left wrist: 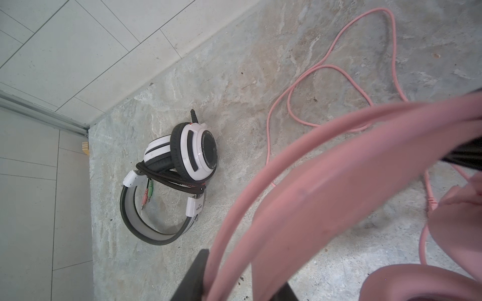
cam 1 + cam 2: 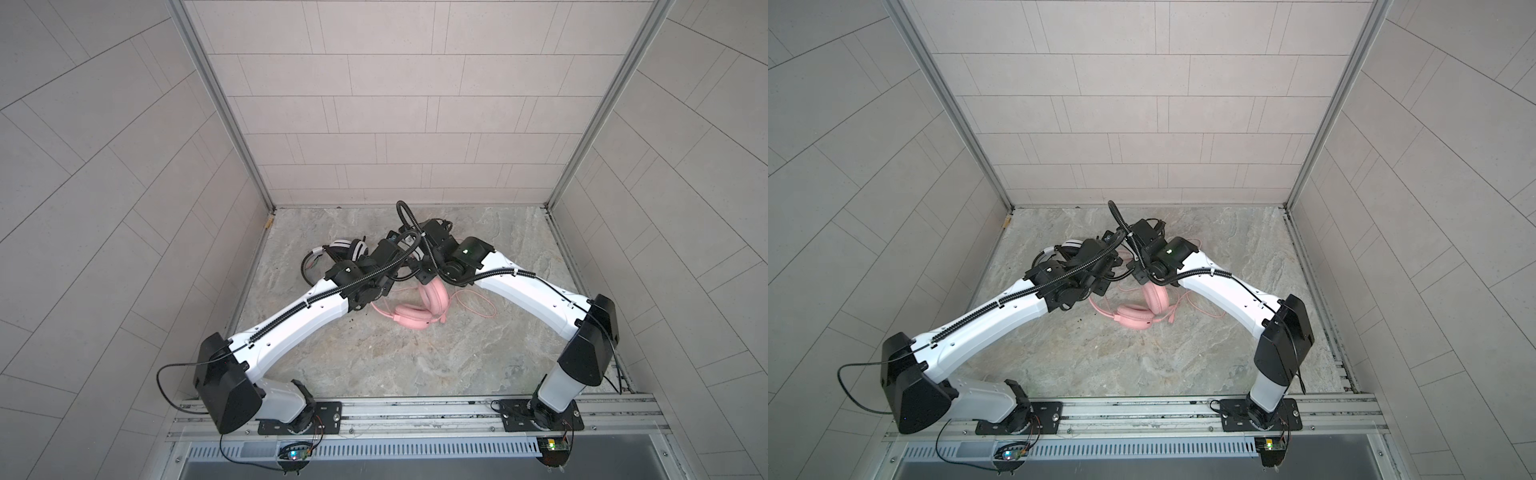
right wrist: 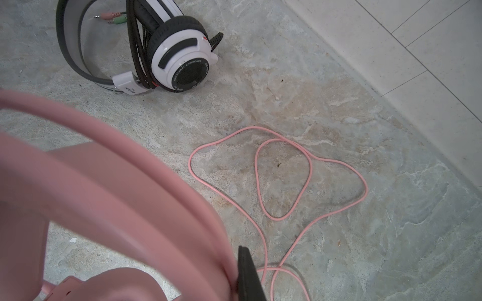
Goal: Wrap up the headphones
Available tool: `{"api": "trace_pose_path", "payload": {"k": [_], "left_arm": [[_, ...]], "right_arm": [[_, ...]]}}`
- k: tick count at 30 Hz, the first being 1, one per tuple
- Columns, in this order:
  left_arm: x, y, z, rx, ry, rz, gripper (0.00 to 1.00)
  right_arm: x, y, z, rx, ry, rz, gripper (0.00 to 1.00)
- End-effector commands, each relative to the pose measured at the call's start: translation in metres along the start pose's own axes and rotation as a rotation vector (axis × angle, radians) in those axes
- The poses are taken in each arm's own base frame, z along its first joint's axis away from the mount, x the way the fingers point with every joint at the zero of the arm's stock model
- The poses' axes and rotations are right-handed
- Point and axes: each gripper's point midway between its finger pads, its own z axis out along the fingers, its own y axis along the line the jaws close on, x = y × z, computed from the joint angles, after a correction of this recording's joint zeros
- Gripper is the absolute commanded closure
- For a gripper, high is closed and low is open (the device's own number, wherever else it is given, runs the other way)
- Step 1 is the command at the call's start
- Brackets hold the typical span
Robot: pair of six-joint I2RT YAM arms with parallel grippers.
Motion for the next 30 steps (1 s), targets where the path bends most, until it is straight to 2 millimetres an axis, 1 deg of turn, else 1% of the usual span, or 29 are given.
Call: {"api": "trace_pose_path", "payload": {"k": [1,4,6,7,9,12,17,20,23,26,30], "left_arm": [[-0.004,0.005,0.000,-0.030,-0.005,0.005,0.65],[-0.004,0.003,0.000,-0.020,-0.003,0.009,0.79],[-0.003,0.002,0.000,-0.012,-0.004,0.008,0.98],[-0.003,0.002,0.000,-0.009,-0.007,0.006,1.00],[-0.003,0.002,-0.002,-0.003,-0.014,0.003,1.00],[-0.002,0.002,-0.002,0.009,-0.016,-0.009,1.00],[0.006,0.006,0.004,0.056,0.022,-0.057,1.00],[0.011,0.013,0.007,0.083,0.040,-0.106,1.00],[0.011,0.019,0.004,0.125,0.041,-0.155,1.00],[0.009,0.026,-0.002,0.150,0.039,-0.183,1.00],[0.003,0.038,-0.016,0.207,0.026,-0.233,1.00]], "right_arm": [[-0.023,0.005,-0.028,-0.043,-0.093,0.017,0.94],[-0.023,0.006,-0.028,-0.052,-0.096,0.017,0.94],[-0.023,0.005,-0.030,-0.050,-0.100,0.016,0.92],[-0.023,0.006,-0.030,-0.049,-0.100,0.013,0.90],[-0.023,0.005,-0.032,-0.048,-0.106,0.015,0.87],[-0.023,0.004,-0.033,-0.051,-0.112,0.019,0.78],[-0.021,0.001,-0.042,-0.072,-0.128,0.033,0.50],[-0.018,-0.004,-0.052,-0.087,-0.155,0.049,0.42],[-0.013,-0.012,-0.064,-0.114,-0.197,0.078,0.40],[0.001,-0.028,-0.070,-0.120,-0.226,0.132,0.38],[0.034,-0.059,-0.060,-0.090,-0.222,0.231,0.36]]}}
